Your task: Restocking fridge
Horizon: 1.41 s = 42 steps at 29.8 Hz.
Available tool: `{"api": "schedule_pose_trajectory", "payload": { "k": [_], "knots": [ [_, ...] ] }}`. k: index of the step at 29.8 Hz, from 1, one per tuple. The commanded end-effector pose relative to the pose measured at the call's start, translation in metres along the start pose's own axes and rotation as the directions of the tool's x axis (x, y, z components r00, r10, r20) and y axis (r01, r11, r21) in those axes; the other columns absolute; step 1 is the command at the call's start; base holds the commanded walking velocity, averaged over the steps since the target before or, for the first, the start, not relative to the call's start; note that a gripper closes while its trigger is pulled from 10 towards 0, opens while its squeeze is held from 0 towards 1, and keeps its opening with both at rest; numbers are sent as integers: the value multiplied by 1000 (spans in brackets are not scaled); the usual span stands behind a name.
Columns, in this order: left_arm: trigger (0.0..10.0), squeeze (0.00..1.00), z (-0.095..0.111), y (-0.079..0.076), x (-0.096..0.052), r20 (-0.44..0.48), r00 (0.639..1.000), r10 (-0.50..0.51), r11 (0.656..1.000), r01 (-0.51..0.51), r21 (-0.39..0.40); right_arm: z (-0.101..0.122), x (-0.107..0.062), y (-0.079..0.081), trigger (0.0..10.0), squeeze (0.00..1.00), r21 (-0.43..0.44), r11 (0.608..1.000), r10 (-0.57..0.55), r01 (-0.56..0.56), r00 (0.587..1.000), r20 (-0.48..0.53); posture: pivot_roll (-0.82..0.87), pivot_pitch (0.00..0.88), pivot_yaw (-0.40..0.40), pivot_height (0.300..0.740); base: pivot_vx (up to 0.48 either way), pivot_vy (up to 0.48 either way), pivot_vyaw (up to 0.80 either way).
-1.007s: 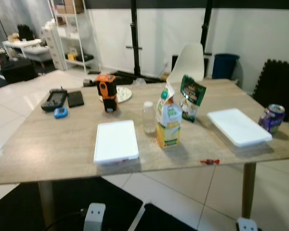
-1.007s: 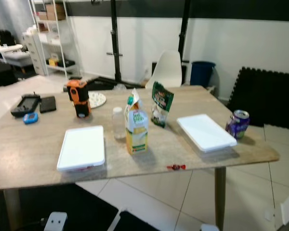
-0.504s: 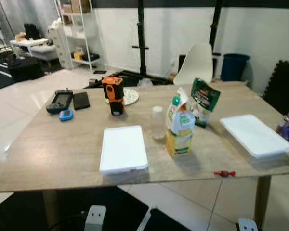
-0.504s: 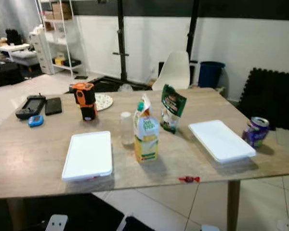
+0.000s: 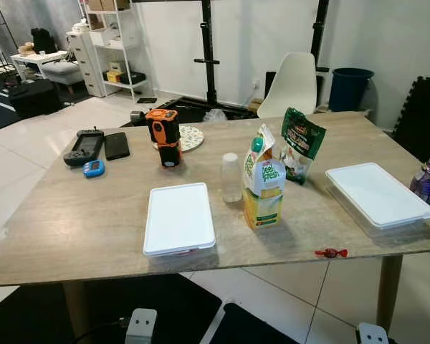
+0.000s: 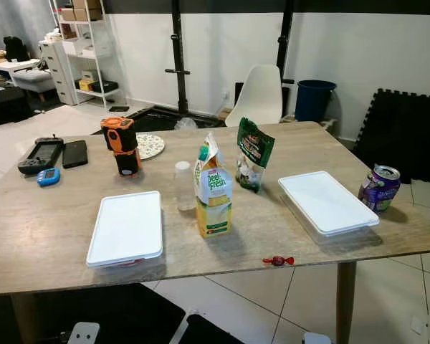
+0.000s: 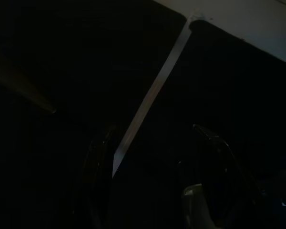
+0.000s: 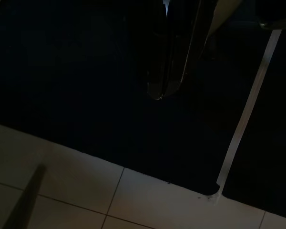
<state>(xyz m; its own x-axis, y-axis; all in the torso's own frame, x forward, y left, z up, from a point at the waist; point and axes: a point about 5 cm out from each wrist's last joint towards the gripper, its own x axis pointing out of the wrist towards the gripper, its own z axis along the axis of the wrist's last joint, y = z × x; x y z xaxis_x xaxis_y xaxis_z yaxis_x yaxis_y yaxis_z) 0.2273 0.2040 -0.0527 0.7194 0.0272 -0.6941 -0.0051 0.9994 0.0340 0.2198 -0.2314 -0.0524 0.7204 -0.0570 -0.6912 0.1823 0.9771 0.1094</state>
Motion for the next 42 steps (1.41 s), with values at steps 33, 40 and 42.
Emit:
{"api": "schedule_pose_trajectory", "payload": {
  "k": [33, 40, 42],
  "knots": [
    [10000, 0, -6, 8, -4, 44, 998, 34, 999, -32, -25, 3, -1, 0, 10000, 0, -70, 996, -43, 48, 997, 71, -107, 87, 17, 740, 0, 0, 0],
    [10000, 0, -9, 8, -4, 36, 999, 29, 999, -28, -17, 6, 0, 6, 10000, 0, -86, 996, -5, 12, 997, 83, -117, 101, 20, 740, 0, -291, 0],
    [10000, 0, -9, 7, -4, 37, 999, 25, 1000, -25, -4, 7, 1, 6, 10000, 0, -81, 997, -1, 9, 996, 86, -117, 101, 20, 740, 0, -480, 0]
  ]
}}
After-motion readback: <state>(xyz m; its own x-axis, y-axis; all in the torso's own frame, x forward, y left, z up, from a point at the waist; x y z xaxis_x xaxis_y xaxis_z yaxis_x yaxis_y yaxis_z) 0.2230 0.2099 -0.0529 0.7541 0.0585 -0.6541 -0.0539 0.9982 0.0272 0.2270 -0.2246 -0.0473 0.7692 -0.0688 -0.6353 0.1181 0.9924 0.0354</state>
